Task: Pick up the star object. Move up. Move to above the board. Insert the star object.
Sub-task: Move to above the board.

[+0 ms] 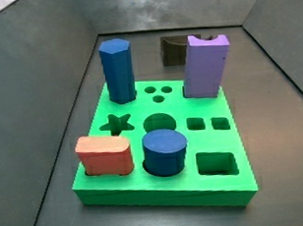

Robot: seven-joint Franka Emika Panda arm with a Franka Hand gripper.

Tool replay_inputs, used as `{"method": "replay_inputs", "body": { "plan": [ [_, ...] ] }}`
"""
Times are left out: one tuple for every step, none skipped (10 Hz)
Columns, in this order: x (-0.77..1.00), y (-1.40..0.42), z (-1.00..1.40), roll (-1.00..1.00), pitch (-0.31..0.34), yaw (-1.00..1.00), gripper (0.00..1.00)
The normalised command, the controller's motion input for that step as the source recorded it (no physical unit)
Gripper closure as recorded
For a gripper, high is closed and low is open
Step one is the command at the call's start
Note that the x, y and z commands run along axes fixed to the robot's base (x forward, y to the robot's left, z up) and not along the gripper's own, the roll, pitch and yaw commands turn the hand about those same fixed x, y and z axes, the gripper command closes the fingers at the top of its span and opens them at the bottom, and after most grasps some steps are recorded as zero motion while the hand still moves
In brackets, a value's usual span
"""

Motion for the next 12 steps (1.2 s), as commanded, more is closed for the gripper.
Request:
{"method": "replay_inputs", "body": {
  "plan": [
    [-0.05, -1.0, 0.06, -0.01, 0.015, 0.0, 1.0],
    [-0.06, -1.0, 0.06, 0.0, 0.007, 0.01, 1.0],
    [-0.06, -1.0, 0.06, -0.01, 0.001, 0.0, 1.0],
    [-0.06, -1.0, 0.06, -0.01, 0.003, 0.01, 1.0],
    [-0.06, -1.0, 0.07, 0.01, 0.006, 0.01, 1.0],
    [-0.06, -1.0, 0.08, -0.01, 0.013, 0.01, 1.0],
    [-0.05, -1.0, 0.09, 0.0, 0.024, 0.01, 1.0],
    [-0.04, -1.0, 0.09, 0.0, 0.036, 0.01, 1.0],
    [-0.02, -1.0, 0.09, 0.01, 0.053, 0.01, 1.0],
    [0.01, -0.77, 0.08, 0.0, 0.071, 0.01, 1.0],
    [0.04, -0.43, 0.05, 0.01, 0.091, 0.0, 1.0],
    [0.05, -0.26, 0.04, 0.01, 0.1, 0.01, 1.0]
  ]
}}
